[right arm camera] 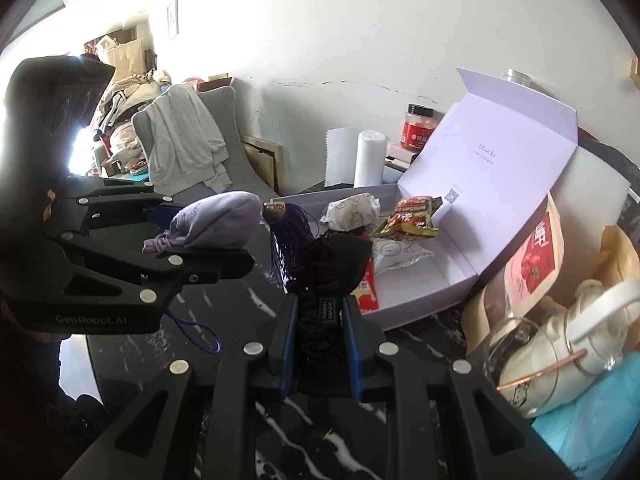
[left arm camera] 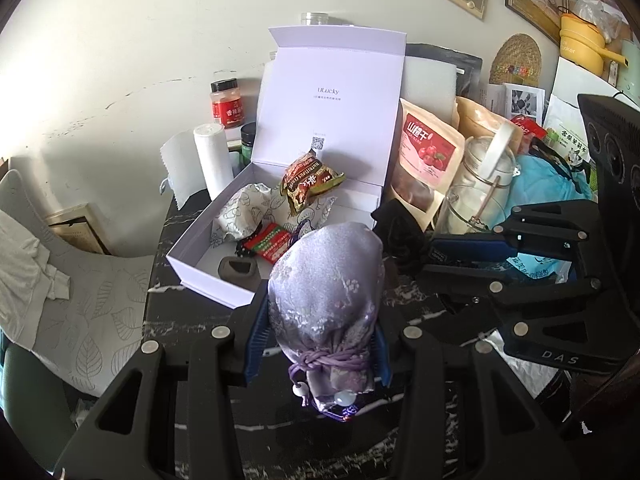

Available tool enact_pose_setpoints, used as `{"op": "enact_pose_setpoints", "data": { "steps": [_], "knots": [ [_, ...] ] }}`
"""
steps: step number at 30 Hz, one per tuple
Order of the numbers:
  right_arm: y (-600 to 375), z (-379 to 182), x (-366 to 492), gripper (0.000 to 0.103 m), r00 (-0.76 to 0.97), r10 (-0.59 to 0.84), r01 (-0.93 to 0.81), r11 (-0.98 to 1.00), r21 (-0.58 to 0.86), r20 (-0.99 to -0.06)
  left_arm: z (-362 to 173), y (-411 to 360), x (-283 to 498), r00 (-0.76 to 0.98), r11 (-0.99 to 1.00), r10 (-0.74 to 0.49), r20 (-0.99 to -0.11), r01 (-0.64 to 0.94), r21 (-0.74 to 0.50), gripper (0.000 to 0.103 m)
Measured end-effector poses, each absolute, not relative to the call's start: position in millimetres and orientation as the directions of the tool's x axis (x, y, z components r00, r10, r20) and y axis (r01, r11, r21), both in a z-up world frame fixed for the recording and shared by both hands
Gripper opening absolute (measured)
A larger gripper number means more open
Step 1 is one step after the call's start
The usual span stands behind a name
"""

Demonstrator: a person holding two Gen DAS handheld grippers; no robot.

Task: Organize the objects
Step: 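Carry the sachet and black cloth with both grippers over the open white box, then lower the sachet and black cloth into the box and open both grippers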

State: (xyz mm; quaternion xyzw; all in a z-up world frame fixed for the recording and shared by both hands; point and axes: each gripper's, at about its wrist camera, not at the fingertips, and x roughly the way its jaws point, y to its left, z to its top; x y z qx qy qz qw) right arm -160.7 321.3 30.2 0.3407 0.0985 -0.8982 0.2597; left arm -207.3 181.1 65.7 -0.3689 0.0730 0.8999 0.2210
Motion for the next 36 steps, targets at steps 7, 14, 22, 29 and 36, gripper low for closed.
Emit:
{"op": "enact_pose_setpoints", "data": {
  "steps": [7, 14, 22, 29, 36],
  "knots": [
    [319.9, 28.8, -191.6, 0.021, -0.626, -0.386, 0.521, -0.854, 0.005, -0.678, 60.8, 188.2, -245.7, -0.624, -0.884, 0.353, -0.697, -0.467, -0.03, 0.041],
    [318.7, 22.3, -223.7, 0.021, -0.625, -0.371, 0.495, -0.869, 0.019, -0.687, 52.6, 194.9, -286.0, -0.616, -0.878, 0.37, -0.695, -0.476, -0.046, 0.041],
    [322.7, 23.4, -258.9, 0.021, -0.661, -0.349, 0.445, -0.895, 0.028, -0.664, 56.7, 203.3, -324.5, -0.635, -0.865, 0.393, -0.665, -0.5, -0.034, 0.041],
    [320.5, 15.0, -282.5, 0.021, -0.67, -0.327, 0.417, -0.908, 0.026, -0.667, 32.8, 201.9, -351.9, -0.596, -0.86, 0.413, -0.688, -0.504, -0.079, 0.041],
    [312.7, -13.0, -295.0, 0.021, -0.639, -0.297, 0.415, -0.91, 0.008, -0.709, 1.7, 197.1, -357.1, -0.56, -0.857, 0.421, -0.713, -0.503, -0.11, 0.041]
  ]
}}
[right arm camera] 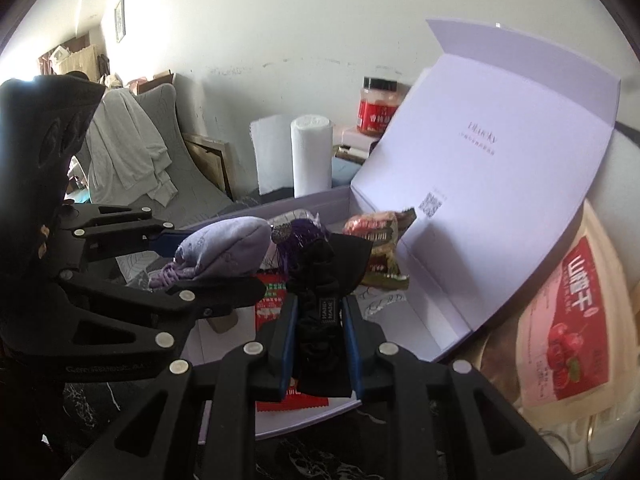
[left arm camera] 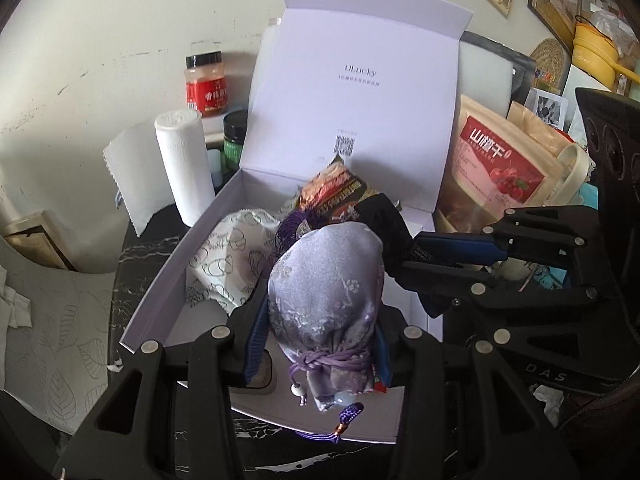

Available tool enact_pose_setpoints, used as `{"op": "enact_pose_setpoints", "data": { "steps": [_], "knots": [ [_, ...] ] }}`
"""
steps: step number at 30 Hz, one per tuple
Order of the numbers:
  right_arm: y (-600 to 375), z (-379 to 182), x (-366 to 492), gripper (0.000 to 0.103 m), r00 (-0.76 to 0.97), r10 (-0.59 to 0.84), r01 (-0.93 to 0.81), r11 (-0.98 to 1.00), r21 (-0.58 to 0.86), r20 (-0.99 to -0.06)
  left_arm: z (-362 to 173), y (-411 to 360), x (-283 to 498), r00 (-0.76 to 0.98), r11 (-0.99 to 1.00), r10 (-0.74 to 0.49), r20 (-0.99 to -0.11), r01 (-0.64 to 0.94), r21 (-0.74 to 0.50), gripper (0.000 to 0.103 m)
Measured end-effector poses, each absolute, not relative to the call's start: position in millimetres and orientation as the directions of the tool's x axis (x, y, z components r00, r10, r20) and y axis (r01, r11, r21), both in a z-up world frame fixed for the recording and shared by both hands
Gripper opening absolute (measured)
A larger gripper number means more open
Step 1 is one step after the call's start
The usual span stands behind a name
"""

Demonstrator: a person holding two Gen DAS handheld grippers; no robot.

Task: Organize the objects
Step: 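Lower the sachet and black cloth into the box and open both grippers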

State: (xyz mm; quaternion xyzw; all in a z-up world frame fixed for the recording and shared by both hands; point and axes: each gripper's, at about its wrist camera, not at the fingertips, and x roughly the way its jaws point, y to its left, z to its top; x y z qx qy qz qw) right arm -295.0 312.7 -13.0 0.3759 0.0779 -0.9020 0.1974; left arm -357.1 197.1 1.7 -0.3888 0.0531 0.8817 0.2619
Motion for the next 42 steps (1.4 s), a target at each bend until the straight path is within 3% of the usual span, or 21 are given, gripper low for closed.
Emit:
{"op": "enact_pose_setpoints", "data": {
  "steps": [19, 28, 42],
  "knots": [
    [304.5, -59.1, -305.5, 0.022, -0.544, -0.263, 0.443, -0.897, -0.006, -0.797, -53.7, 211.0, -365.6, -0.454, -0.86, 0.347, -0.821, -0.503, -0.085, 0.041],
    [306.5, -68.9, -301.4, 0.022, -0.515, -0.239, 0.439, -0.898, -0.014, -0.823, -54.2, 222.6, -354.5, -0.478, -0.864, 0.27, -0.836, -0.503, 0.009, 0.042],
    [306.4, -65.5, -292.2, 0.023, -0.521, -0.221, 0.421, -0.907, -0.022, -0.824, -51.2, 217.2, -342.6, -0.436, -0.884, 0.27, -0.859, -0.466, -0.041, 0.043]
  ]
}}
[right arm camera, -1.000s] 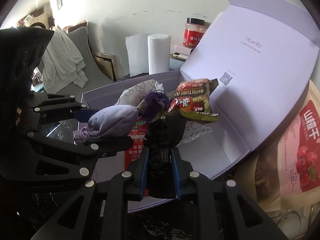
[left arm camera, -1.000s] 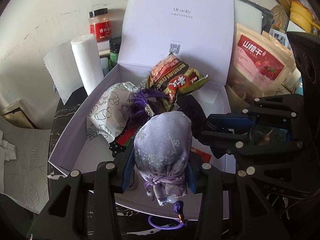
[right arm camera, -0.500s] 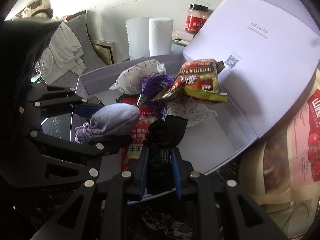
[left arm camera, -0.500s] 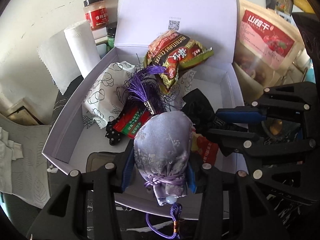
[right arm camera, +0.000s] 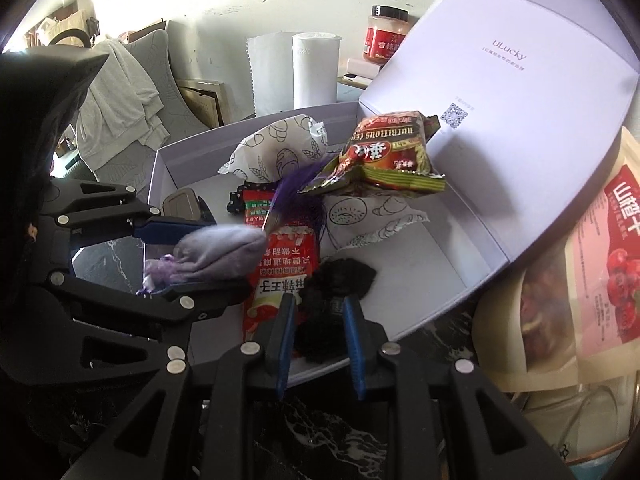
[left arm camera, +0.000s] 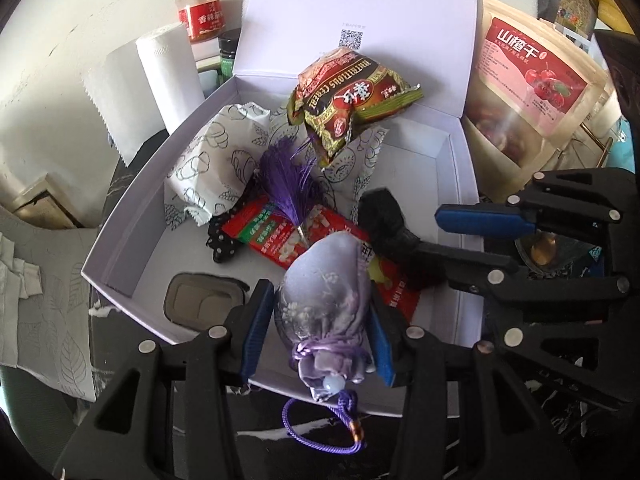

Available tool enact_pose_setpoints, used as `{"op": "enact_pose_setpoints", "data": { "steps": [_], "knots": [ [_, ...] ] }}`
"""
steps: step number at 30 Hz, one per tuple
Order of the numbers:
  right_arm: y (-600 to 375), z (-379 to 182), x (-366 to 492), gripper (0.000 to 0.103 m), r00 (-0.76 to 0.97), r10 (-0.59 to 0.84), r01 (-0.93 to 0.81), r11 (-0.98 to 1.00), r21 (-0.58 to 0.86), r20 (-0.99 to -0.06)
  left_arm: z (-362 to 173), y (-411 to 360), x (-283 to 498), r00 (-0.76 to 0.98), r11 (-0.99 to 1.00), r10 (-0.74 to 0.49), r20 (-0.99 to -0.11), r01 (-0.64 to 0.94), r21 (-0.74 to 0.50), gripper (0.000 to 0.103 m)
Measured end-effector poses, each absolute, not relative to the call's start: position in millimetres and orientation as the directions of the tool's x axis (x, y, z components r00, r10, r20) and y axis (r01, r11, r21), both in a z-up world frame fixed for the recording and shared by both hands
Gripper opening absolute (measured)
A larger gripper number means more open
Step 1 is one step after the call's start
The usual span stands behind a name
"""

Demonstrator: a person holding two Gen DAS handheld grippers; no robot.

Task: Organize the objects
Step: 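Lower the sachet and black cloth into the box and open both grippers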

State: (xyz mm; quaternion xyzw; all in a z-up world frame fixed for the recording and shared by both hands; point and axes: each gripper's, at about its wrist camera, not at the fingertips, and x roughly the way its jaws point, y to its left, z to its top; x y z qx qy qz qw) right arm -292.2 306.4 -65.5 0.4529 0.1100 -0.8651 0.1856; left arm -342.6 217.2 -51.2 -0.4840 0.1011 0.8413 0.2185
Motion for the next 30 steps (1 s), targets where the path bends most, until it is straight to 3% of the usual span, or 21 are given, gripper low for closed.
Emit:
{"op": "enact_pose_setpoints", "data": {
  "steps": [5, 9, 19, 26, 30],
  "knots": [
    [307.0, -60.7, -286.0, 0.024, -0.529, -0.216, 0.418, -0.908, -0.031, -0.821, -48.1, 215.7, -336.0, -0.43, -0.889, 0.272, -0.861, -0.455, -0.053, 0.043],
    [310.9, -52.8, -279.9, 0.031, -0.542, -0.21, 0.405, -0.913, -0.035, -0.814, -43.6, 210.6, -335.2, -0.438, -0.897, 0.281, -0.854, -0.435, -0.072, 0.043],
    [314.6, -28.3, -264.0, 0.031, -0.584, -0.196, 0.398, -0.915, -0.067, -0.788, -10.9, 201.7, -321.8, -0.504, -0.91, 0.287, -0.814, -0.41, -0.067, 0.043],
    [318.1, -1.4, -249.9, 0.04, -0.631, -0.201, 0.395, -0.914, -0.088, -0.75, 15.4, 192.9, -314.7, -0.554, -0.921, 0.271, -0.787, -0.386, -0.045, 0.061],
    [317.6, 10.9, -243.9, 0.044, -0.656, -0.193, 0.386, -0.916, -0.105, -0.73, 28.3, 187.6, -308.6, -0.576, -0.93, 0.261, -0.775, -0.366, -0.041, 0.065]
  ]
}}
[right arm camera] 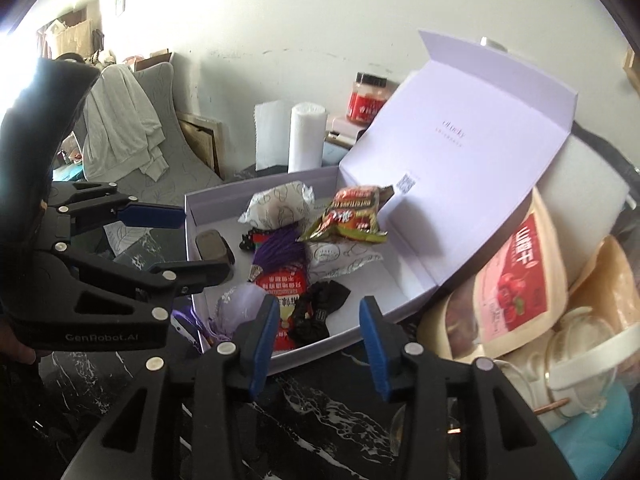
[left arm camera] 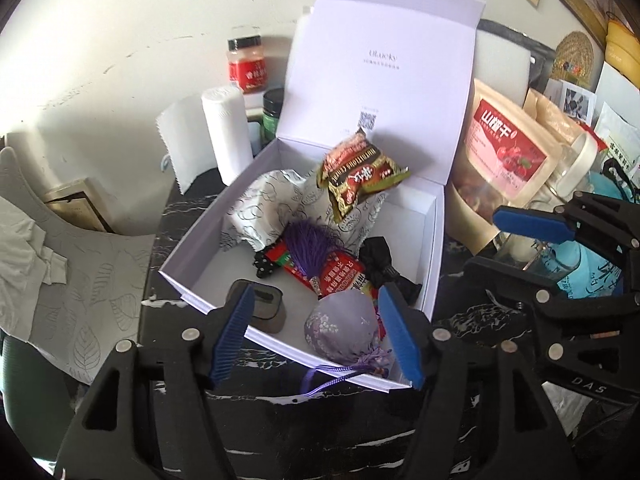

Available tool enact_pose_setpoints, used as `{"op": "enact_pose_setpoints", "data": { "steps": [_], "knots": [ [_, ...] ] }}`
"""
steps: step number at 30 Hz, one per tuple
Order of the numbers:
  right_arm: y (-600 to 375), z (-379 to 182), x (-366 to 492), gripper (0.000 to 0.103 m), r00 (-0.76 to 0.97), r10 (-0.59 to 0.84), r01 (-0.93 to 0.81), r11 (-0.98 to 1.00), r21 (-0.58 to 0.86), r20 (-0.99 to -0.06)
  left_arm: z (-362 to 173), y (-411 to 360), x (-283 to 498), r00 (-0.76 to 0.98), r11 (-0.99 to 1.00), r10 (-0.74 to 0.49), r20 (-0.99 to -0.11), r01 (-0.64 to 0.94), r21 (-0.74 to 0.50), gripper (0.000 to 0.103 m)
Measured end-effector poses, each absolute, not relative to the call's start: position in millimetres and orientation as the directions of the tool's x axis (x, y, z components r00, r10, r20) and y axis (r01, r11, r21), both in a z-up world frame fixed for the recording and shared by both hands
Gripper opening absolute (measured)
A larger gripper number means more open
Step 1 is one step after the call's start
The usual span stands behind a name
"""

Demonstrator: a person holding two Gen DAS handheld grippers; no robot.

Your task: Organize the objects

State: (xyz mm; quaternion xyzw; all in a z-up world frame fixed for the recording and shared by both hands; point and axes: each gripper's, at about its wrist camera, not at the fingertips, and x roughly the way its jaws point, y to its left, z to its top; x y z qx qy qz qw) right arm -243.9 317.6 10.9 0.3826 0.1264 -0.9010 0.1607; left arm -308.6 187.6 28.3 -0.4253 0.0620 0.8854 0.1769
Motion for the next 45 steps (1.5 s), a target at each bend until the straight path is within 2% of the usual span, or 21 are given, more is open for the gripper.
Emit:
{"op": "enact_pose_setpoints", "data": {
  "steps": [6, 12, 15, 23, 27, 36, 45],
  "knots": [
    [316.4, 30.2, -233.3, 0.052, -0.691, -0.193, 0.374, -0.92, -0.116, -0.697, 49.8, 179.5, -292.2, -0.617, -0.943, 0.238, -0.75, -0.331, -0.026, 0.067],
    [314.6, 51.8, -217.5, 0.056, -0.726, -0.201, 0.37, -0.92, -0.127, -0.657, 76.4, 170.3, -270.6, -0.66, -0.957, 0.208, -0.722, -0.291, -0.01, 0.073],
    [313.0, 61.1, -209.3, 0.06, -0.741, -0.199, 0.363, -0.922, -0.133, -0.642, 90.9, 167.8, -256.3, -0.689, -0.962, 0.193, -0.698, -0.274, 0.004, 0.078],
    [313.9, 81.2, -179.8, 0.061, -0.778, -0.181, 0.33, -0.933, -0.146, -0.602, 117.3, 163.1, -214.1, -0.739, -0.974, 0.149, -0.656, -0.225, 0.033, 0.092],
    [314.7, 89.0, -161.6, 0.061, -0.792, -0.186, 0.325, -0.935, -0.144, -0.582, 123.9, 159.2, -194.2, -0.755, -0.98, 0.121, -0.645, -0.195, 0.045, 0.093],
    [314.5, 92.5, -130.8, 0.074, -0.801, -0.177, 0.311, -0.939, -0.146, -0.571, 126.6, 150.3, -150.5, -0.772, -0.987, 0.066, -0.632, -0.143, 0.071, 0.098],
    [315.7, 72.0, -113.1, 0.075, -0.784, -0.16, 0.292, -0.948, -0.129, -0.6, 106.1, 145.7, -120.3, -0.763, -0.99, 0.01, -0.647, -0.099, 0.102, 0.099]
  ]
}}
